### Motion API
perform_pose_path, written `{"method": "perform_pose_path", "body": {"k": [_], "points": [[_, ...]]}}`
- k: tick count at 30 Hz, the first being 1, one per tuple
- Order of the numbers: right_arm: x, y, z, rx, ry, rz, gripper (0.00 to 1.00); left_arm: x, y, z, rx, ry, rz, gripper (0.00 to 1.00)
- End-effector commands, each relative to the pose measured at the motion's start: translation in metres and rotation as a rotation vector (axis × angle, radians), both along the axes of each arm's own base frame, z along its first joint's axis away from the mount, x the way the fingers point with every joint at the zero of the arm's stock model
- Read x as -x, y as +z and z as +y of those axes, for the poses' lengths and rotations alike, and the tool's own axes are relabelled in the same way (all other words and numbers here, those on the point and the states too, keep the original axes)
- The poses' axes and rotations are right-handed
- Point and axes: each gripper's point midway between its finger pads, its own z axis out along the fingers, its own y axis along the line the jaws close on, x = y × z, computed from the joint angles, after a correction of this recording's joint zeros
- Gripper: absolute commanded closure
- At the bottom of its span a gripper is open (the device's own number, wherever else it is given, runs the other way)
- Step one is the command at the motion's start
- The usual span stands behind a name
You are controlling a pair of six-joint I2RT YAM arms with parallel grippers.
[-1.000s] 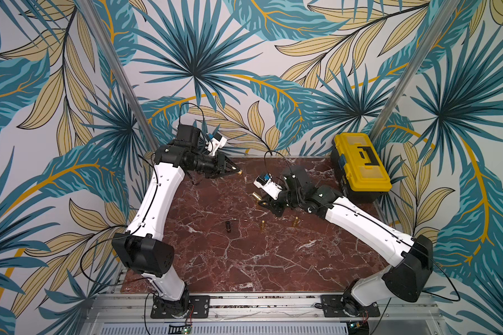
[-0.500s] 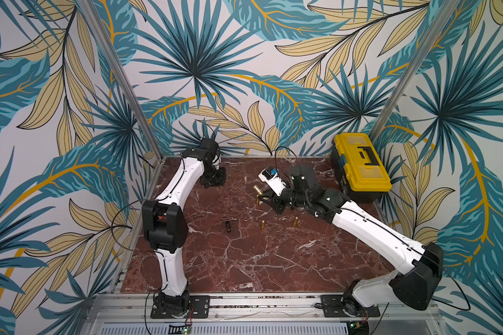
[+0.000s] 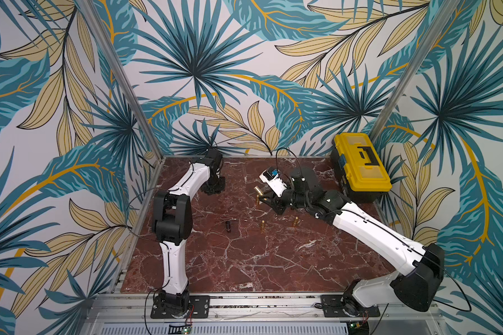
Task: Open the lipstick cap
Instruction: Place the cover at the center of the board.
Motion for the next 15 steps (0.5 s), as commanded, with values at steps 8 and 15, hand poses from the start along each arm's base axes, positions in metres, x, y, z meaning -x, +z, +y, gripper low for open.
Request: {"method": "perform_pose_path", "body": {"k": [8,15], "points": [[-0.001,-0.005,0.0,0.005,-0.012,0.008,1.0,-0.006,-0.031,0.011,-0.049,0.019,-0.003,1.0],[-0.001,-0.006,0.0,0.01,-0.016,0.007,1.0,-0.004,-0.045,0.012,-0.049,0.017,0.025,1.0]]}}
